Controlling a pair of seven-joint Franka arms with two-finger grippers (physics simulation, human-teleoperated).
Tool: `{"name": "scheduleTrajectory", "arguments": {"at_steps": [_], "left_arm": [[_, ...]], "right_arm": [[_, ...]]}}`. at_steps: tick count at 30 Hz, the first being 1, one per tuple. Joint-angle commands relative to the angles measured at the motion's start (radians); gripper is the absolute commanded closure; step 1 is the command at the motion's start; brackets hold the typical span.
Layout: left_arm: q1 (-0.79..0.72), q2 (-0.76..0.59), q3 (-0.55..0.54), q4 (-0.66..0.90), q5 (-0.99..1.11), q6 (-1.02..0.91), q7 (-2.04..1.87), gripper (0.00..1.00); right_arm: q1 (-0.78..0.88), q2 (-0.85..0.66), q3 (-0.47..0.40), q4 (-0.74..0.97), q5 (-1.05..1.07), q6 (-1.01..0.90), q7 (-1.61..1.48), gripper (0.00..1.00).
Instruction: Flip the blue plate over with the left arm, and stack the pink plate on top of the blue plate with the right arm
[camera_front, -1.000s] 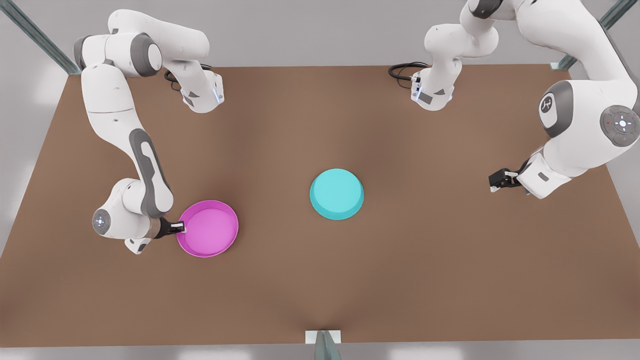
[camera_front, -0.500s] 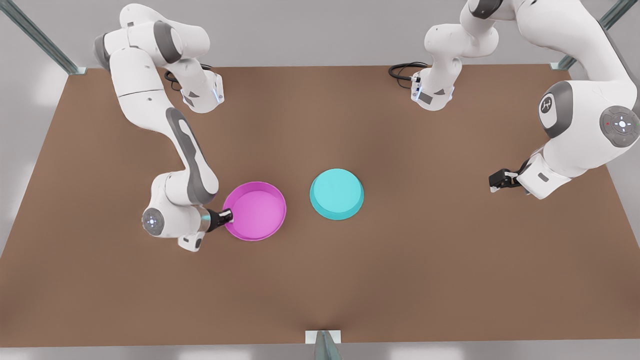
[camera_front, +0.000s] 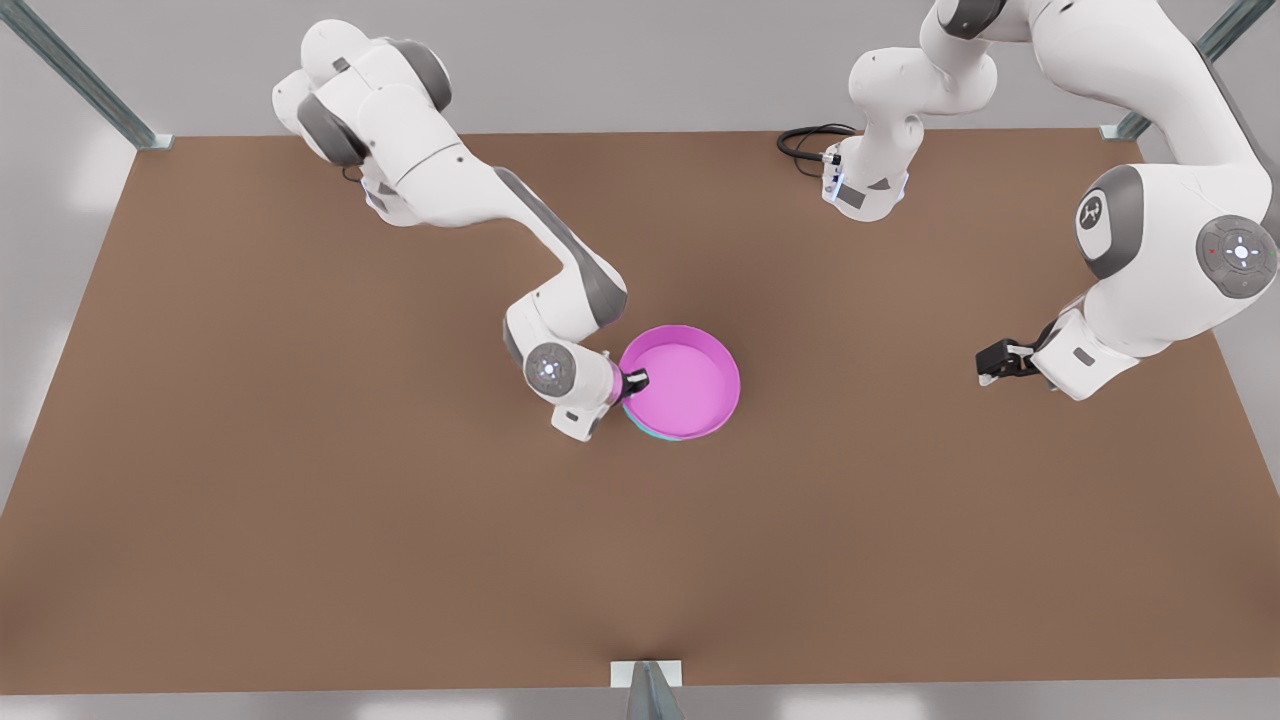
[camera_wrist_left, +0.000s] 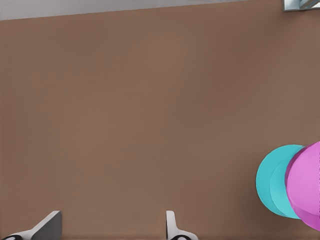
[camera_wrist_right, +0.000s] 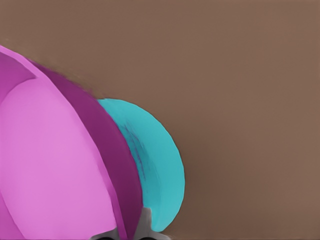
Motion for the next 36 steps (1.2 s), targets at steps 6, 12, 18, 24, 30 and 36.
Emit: {"name": "scheduleTrajectory", "arguments": {"at_steps": [6, 12, 18, 24, 30, 36], "left_arm": [[0.000, 0.001, 0.000, 0.000, 0.000, 0.000, 0.008, 0.00], [-0.002, 0.001, -0.002, 0.000, 0.000, 0.000, 0.006, 0.00], [0.000, -0.020, 0.000, -0.003, 0.018, -0.003, -0.003, 0.00], [0.000, -0.017, 0.002, -0.005, 0.017, -0.003, -0.003, 0.00], [0.000, -0.015, 0.003, -0.006, 0.018, -0.008, 0.000, 0.00], [0.000, -0.014, 0.005, -0.005, 0.018, -0.008, 0.003, 0.00]], "right_arm": [[0.023, 0.033, 0.002, 0.002, -0.010, 0.066, 0.005, 0.79], [0.023, 0.039, 0.002, 0.005, -0.010, 0.070, 0.005, 0.19], [0.023, 0.033, 0.002, 0.011, -0.010, 0.069, 0.002, 0.12], [-0.184, -0.263, -0.017, -0.005, -0.206, -0.355, -0.007, 0.00], [-0.523, -0.411, -0.015, -0.012, -0.407, -0.412, -0.151, 0.00], [-0.534, -0.397, -0.018, 0.011, -0.427, -0.422, -0.167, 0.00]]}}
